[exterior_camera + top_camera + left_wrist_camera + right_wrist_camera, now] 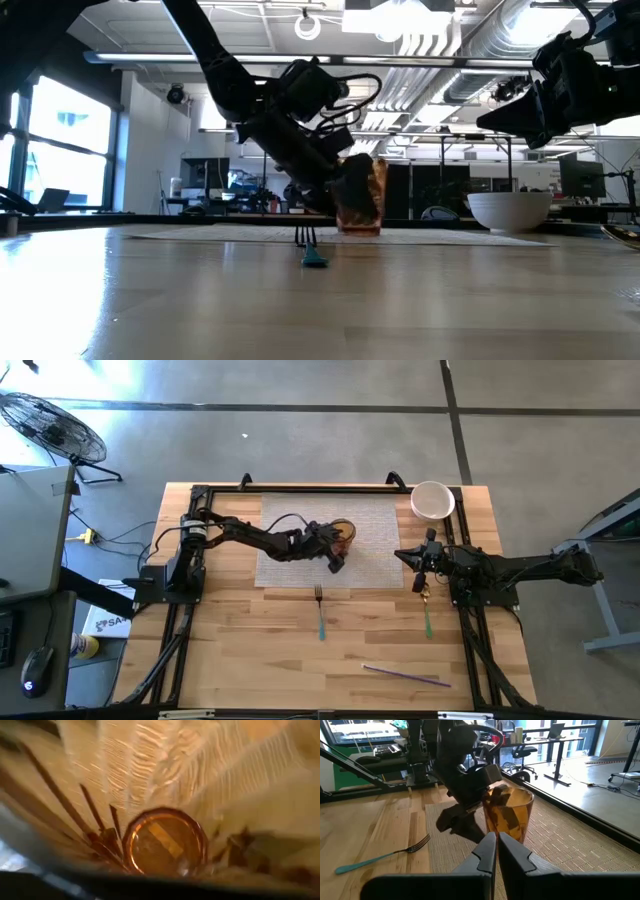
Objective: Pick & Place Utensil
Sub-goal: Put the brown cup on the gray mat
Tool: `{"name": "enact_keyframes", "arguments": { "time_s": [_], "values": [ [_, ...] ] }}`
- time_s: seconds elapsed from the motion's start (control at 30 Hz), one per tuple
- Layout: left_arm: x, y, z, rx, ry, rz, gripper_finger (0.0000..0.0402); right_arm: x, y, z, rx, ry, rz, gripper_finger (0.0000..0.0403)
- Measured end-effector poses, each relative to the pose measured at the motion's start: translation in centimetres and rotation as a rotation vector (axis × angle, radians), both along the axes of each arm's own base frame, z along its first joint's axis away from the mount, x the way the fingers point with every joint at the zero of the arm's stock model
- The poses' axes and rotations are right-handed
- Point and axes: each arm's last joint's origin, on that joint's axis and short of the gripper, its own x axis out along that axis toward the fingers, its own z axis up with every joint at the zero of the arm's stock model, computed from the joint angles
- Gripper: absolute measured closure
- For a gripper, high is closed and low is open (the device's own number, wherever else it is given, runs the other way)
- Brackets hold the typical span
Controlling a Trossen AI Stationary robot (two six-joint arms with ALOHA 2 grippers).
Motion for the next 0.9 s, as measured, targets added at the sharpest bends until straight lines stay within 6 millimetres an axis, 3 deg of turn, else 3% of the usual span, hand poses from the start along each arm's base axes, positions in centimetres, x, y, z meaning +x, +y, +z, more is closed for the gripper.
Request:
{"name": "enact_keyframes", "arguments": {
  "time_s": [0.17,0.57,0.9],
  "values": [
    [0.1,-0.3,0.0,-0.062,-0.013,-0.087,0.0002,0.0,0.0,0.0,0.0,0.0,0.0,0.0391],
    [-0.3,-0.3,-0.1,-0.063,0.04,-0.076,0.0002,0.0,0.0,0.0,0.0,-0.001,0.0,0.0391],
    [-2.2,-0.7,2.8,-0.099,0.15,-0.086,0.0002,0.0,0.0,0.0,0.0,0.001,-0.001,0.0391]
  ]
}}
